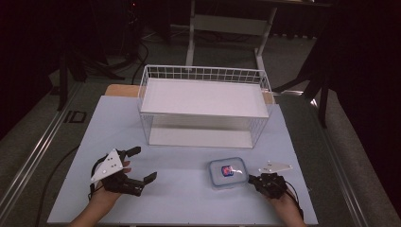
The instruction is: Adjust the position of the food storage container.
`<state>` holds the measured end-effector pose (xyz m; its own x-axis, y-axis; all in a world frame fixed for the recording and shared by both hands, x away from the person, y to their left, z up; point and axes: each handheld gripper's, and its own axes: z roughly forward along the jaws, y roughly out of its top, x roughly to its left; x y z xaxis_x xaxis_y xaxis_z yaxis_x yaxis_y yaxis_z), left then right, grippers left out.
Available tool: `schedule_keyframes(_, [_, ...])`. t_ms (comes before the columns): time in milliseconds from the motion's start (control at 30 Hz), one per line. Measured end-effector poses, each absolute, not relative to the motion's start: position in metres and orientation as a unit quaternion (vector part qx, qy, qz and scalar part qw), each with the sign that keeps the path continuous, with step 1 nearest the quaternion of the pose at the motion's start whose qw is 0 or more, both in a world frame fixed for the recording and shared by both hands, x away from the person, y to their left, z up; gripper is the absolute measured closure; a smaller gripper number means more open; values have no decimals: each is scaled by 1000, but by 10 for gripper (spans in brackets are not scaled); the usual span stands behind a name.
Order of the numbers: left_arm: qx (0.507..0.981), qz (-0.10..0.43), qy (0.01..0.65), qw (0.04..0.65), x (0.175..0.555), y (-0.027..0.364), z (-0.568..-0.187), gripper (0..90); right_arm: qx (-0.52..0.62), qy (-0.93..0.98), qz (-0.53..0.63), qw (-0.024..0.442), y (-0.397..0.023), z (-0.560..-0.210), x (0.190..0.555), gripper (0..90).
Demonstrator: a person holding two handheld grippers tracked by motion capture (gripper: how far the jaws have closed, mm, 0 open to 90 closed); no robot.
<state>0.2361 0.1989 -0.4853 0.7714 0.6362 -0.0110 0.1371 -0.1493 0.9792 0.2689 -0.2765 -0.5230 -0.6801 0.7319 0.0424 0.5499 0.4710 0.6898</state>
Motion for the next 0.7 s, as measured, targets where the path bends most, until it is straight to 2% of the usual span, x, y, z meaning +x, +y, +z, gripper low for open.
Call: schedule_keyframes(700, [734, 198, 269, 591, 235, 197, -487, 10, 337, 866, 355, 104, -219, -526, 280, 900])
